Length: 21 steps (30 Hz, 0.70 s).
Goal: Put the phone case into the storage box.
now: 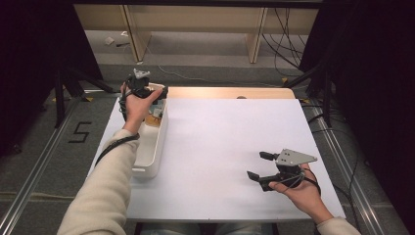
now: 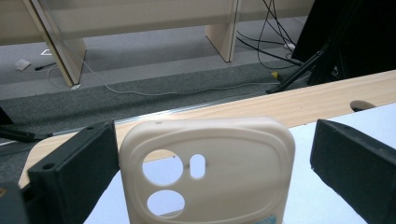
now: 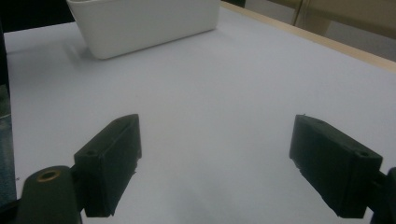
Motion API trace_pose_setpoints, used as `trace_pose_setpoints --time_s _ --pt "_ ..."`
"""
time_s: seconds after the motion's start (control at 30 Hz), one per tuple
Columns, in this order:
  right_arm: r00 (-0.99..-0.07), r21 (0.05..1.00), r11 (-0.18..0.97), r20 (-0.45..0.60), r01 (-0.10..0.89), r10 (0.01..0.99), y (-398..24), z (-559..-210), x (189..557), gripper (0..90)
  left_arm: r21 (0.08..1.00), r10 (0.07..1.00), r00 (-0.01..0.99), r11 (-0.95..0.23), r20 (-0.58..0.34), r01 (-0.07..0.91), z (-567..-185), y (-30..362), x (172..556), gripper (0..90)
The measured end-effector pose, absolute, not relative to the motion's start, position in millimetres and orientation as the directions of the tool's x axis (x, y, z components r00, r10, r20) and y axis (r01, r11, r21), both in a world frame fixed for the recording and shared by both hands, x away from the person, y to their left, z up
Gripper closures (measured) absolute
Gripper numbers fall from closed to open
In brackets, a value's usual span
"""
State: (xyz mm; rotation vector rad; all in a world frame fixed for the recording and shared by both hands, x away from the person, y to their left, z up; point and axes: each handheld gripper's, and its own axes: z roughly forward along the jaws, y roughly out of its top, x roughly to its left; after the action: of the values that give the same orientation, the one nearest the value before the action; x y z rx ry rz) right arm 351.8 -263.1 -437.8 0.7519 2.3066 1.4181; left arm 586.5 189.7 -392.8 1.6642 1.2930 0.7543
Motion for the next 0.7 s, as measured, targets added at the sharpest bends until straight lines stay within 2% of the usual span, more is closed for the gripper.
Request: trace_pose_setpoints --time_s 0.7 --pt "-0.806 0.891 0.369 -0.005 0.265 0.592 -262.9 -438.1 351.6 17.7 0.913 0.953 0.299 -0.079 -0.049 0.401 -370.8 190.5 573.6 1.1"
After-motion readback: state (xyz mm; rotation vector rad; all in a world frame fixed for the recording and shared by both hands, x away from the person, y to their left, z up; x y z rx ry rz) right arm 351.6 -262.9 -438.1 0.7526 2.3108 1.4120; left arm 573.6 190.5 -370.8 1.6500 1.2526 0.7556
